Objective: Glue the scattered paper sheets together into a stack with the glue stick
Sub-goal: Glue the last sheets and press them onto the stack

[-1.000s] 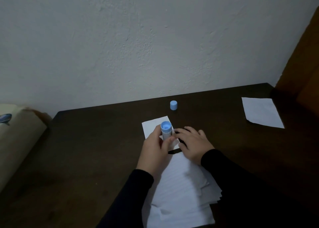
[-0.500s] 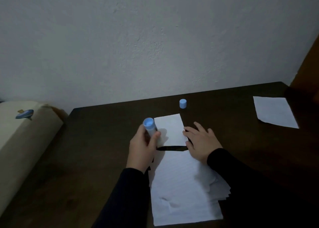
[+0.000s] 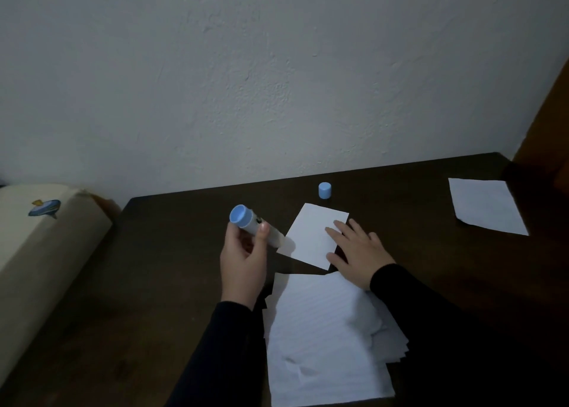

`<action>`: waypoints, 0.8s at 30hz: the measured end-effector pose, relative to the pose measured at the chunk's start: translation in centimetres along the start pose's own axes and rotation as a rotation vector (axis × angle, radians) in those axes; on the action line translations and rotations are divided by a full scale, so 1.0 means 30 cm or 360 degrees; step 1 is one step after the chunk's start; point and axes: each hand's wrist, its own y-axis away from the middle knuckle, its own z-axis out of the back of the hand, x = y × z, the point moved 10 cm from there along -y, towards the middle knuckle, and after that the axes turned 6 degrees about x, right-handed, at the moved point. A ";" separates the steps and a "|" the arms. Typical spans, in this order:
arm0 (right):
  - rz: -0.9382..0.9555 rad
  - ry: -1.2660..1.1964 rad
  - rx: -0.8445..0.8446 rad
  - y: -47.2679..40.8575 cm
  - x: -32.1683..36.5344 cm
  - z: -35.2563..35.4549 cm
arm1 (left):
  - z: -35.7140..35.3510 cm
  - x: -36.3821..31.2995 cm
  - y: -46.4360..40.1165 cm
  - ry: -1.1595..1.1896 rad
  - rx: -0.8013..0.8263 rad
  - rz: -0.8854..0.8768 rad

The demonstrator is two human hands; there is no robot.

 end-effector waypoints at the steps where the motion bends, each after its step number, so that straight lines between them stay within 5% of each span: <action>1: -0.0016 0.0019 0.0006 0.000 -0.008 -0.005 | -0.008 -0.003 0.002 -0.0019 0.0019 -0.0012; 10: -0.0322 0.0136 0.0046 0.052 0.115 -0.038 | -0.016 0.022 -0.003 -0.0028 0.0037 0.0049; 20: 0.0038 -0.0536 0.0006 0.072 0.139 0.061 | -0.049 0.043 -0.003 -0.0033 0.0081 0.0052; 24: 0.0071 -0.0184 -0.0143 0.053 0.030 0.100 | -0.107 0.050 0.003 -0.0067 0.0150 0.0080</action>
